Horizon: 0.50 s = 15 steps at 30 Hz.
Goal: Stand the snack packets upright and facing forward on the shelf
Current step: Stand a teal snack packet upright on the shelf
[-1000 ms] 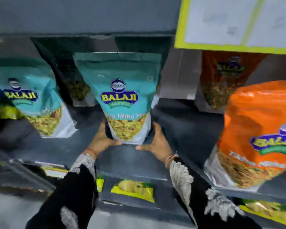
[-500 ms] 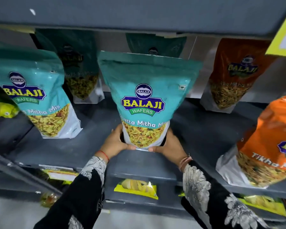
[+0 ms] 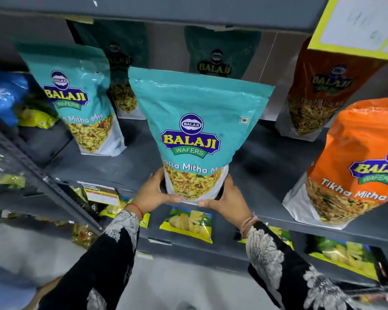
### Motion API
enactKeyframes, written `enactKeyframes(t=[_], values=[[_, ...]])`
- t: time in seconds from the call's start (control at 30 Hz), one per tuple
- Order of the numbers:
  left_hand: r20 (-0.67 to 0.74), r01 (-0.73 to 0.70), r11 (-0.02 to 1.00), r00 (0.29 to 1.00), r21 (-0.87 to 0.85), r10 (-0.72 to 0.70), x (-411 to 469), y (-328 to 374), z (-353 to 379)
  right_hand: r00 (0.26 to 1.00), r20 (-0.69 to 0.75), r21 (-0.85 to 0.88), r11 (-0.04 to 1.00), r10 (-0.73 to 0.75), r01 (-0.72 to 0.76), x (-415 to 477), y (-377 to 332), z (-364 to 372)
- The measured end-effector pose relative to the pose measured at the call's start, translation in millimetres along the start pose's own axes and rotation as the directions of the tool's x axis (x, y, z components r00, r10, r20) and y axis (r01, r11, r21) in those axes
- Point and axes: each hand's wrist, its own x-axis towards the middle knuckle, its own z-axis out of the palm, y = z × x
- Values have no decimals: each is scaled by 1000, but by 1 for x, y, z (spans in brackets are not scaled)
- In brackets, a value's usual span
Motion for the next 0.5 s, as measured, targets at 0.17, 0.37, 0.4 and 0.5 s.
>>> enactKeyframes(t=[0.17,0.37,0.4,0.5], values=[[8,-30,1000,1000,-2,30,3,-7,-23,998,-64,60,998,10,-6,7,-8,23],[-60,-129,980,991,-151,121,-9,-13,-17,915,-401,251,967,57,50,-22,-11,7],[-174,-152,961,978,-232,112,-21,-14,-17,820,-571,214,971,38,104,-43,-9,11],[-554,-269,922,829,-278,75,-31,-40,-83,735,-632,3,948,-244,317,-66,-41,94]])
